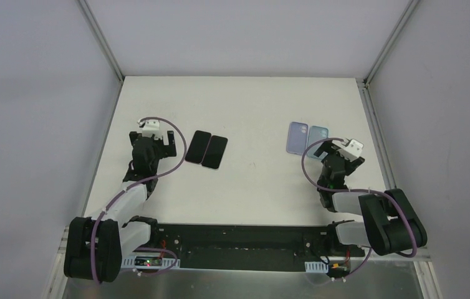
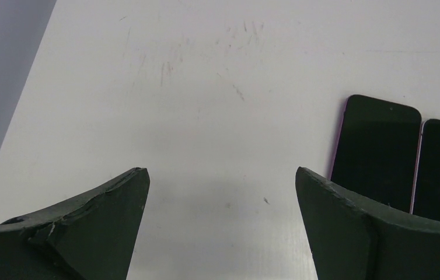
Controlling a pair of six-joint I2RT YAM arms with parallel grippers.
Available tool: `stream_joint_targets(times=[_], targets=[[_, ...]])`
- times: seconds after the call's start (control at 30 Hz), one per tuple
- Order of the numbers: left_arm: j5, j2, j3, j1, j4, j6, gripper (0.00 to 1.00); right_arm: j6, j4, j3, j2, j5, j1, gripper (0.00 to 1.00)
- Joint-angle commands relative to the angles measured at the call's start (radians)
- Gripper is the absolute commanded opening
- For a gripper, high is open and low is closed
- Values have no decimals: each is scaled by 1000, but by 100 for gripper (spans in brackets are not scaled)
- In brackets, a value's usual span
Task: Take the phone out of the phone case
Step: Reset both arms
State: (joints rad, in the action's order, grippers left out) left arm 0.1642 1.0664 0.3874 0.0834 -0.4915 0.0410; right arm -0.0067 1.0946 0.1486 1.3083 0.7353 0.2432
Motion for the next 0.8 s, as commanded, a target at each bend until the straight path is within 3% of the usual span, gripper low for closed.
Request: stream_joint_targets(times=[0.0,0.07,0.13,0.17,0.2,0.27,0.57,0.67,0.77], targets=[[-58,-15,-46,0,-16,-30,100,52,-38,56,-42,-69,-49,99],[15,17,-45,10,-30,-33,100,91,-74,51,-60,-161,-101,99],[192,27,-65,7,-96,-60,100,116,-91,37,-60,-298,-149,99],[199,37,-67,-12,-109,-102,100,99,74,13,8,-343,-168,99],[188,61,-63,-20,-124,-107,100,85,110,10,45,-326,-162,99],[163,133,-44,-4,-159,-88,100,119,-138,82,-16,-337,-167,99],[239,155,-45,35,-189,-71,100,130,-136,100,2,-346,-189,99],[232,168,-134,14,-349,-95,100,94,-82,70,-1,-406,-181,99],[243,187,-116,24,-341,-85,100,103,-106,85,2,-392,-182,99]])
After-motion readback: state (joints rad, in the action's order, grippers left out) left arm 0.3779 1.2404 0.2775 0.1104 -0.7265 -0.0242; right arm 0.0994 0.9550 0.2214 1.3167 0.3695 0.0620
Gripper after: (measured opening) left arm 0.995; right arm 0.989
